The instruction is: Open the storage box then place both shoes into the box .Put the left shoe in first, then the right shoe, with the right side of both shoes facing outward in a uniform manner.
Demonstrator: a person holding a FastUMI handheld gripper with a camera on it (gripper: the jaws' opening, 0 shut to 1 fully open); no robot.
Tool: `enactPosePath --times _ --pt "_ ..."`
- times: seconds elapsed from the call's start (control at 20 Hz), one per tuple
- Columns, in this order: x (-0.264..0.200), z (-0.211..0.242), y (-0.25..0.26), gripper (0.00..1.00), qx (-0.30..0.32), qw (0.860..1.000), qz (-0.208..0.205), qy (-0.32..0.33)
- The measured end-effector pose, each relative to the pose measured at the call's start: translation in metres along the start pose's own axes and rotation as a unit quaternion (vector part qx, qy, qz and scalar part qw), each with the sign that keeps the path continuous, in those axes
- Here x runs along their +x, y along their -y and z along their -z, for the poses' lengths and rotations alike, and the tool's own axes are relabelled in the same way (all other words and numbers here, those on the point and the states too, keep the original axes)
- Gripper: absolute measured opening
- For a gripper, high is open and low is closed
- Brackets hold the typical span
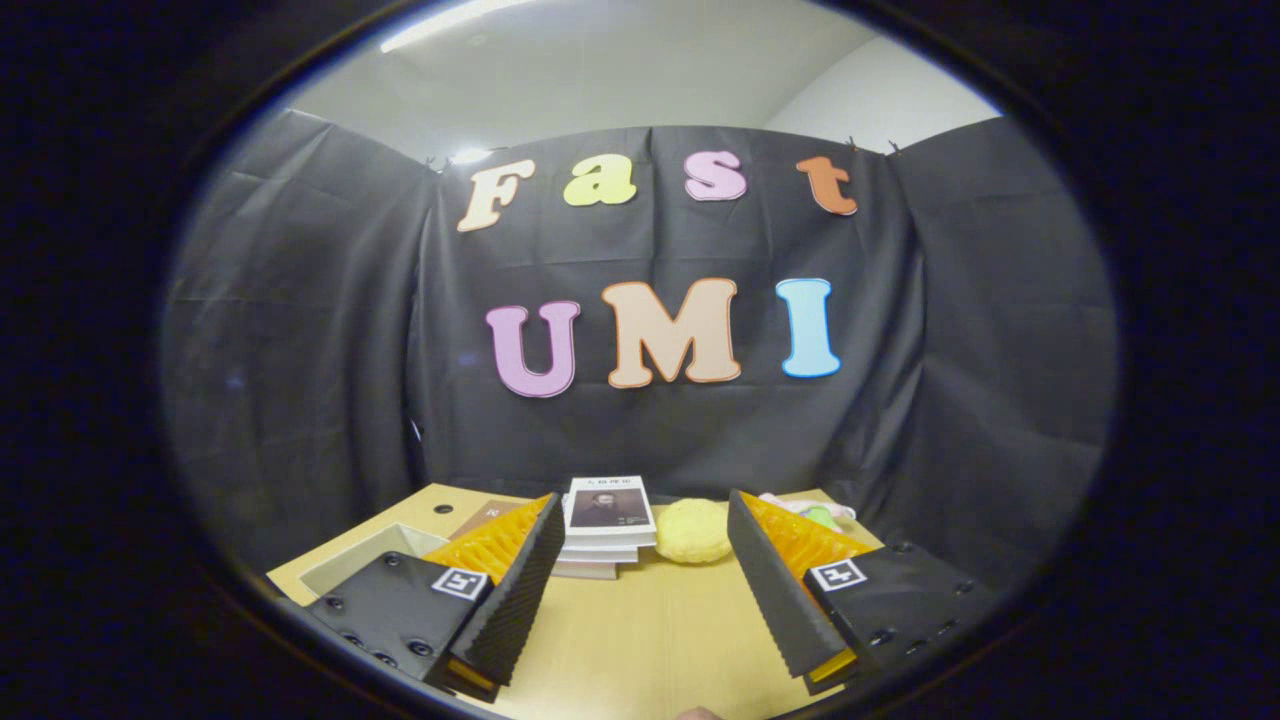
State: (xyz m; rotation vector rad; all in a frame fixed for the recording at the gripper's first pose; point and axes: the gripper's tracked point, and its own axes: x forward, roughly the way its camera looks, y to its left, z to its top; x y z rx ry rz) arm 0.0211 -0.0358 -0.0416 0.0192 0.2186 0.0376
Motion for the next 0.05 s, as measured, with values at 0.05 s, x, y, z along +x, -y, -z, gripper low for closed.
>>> enactPosePath --times 0.05 --pt "0.0012 -0.0006 0.0021 1.0 -0.003 1.0 0.003 0.002"
